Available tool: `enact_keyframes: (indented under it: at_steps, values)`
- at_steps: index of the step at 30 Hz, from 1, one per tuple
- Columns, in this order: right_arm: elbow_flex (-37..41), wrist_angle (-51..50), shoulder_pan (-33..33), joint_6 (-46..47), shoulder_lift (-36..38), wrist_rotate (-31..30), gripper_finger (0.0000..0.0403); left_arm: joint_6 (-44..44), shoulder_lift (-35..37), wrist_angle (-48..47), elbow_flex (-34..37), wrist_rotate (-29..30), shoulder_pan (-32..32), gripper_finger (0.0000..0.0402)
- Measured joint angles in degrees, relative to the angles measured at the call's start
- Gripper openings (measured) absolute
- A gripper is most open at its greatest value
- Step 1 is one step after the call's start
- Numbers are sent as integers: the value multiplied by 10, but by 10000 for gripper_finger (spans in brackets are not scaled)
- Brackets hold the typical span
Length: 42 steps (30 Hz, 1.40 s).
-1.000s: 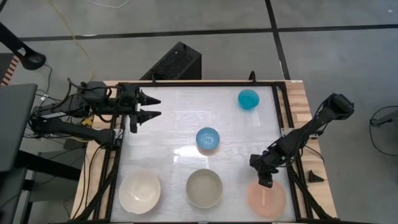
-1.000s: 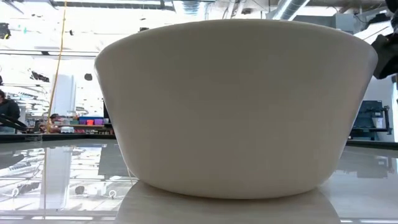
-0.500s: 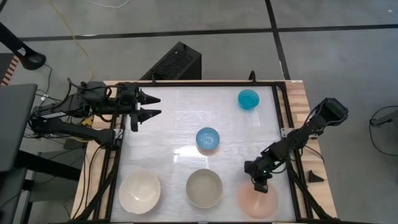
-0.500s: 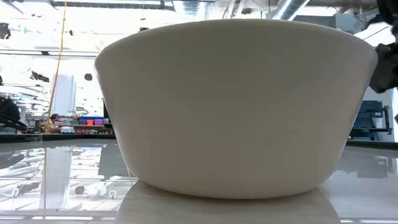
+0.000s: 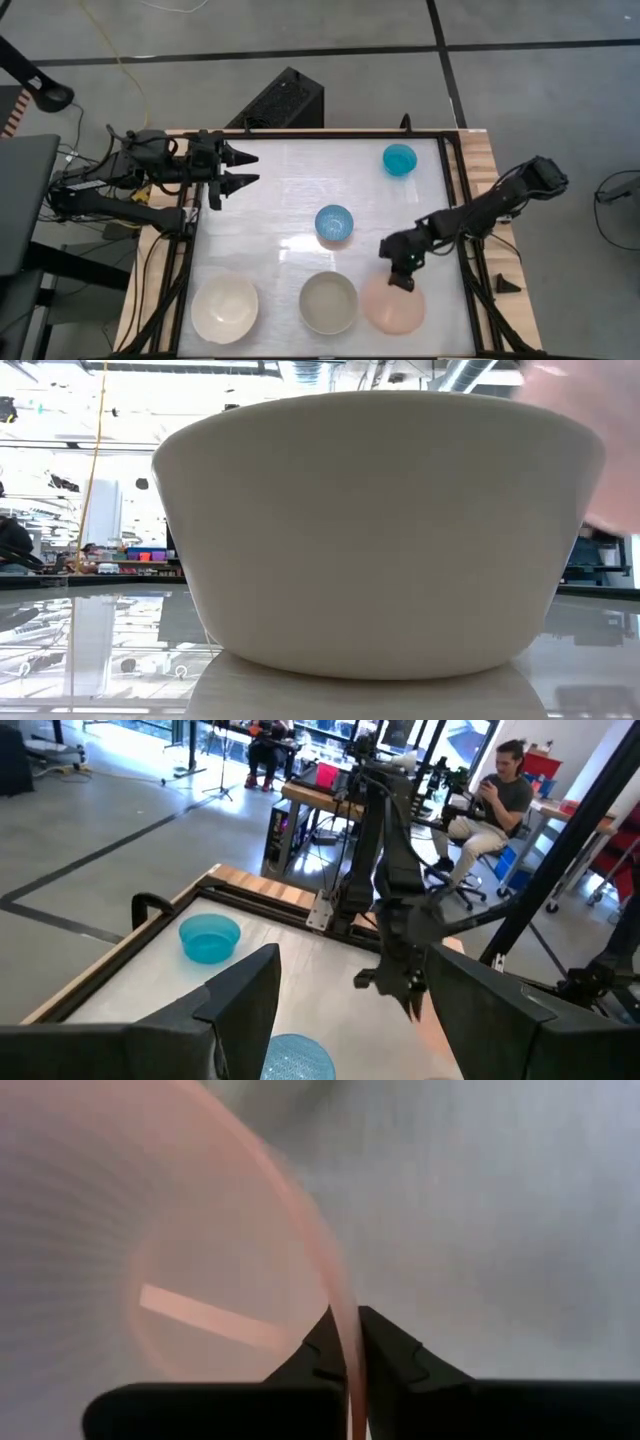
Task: Nest bowls inside each other
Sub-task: Stack the orange on top of the white bowl
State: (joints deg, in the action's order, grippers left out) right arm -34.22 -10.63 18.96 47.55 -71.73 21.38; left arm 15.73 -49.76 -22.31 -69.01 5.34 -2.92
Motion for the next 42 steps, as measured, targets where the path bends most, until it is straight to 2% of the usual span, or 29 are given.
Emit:
enact_keyframes:
  at_steps: [3, 8, 14, 21, 26, 33, 36, 42]
  values:
    - [0, 33, -33, -1, 36, 1, 36, 0, 0, 0, 0, 0, 0, 238]
    - [-7, 182, -84, -2, 76, -1, 40, 0, -2, 0, 0, 0, 0, 238]
    - [-89, 238, -129, -65, 46, -4, 38, -1, -9, 13, 0, 0, -1, 238]
    - [-244, 236, -138, -148, -84, 10, 38, -15, -12, 66, 0, 0, -6, 238]
    - [-341, 233, -137, -171, -193, 43, 38, -16, 6, 104, 0, 0, -20, 238]
    - [-477, 249, -137, -195, -341, 55, 38, -16, 47, 123, 0, 1, -43, 238]
    - [-554, 268, -142, -198, -411, 62, 38, -16, 62, 124, 0, 0, -47, 238]
    - [-739, 221, -150, -206, -548, 75, 38, -11, 77, 123, 0, 0, -48, 238]
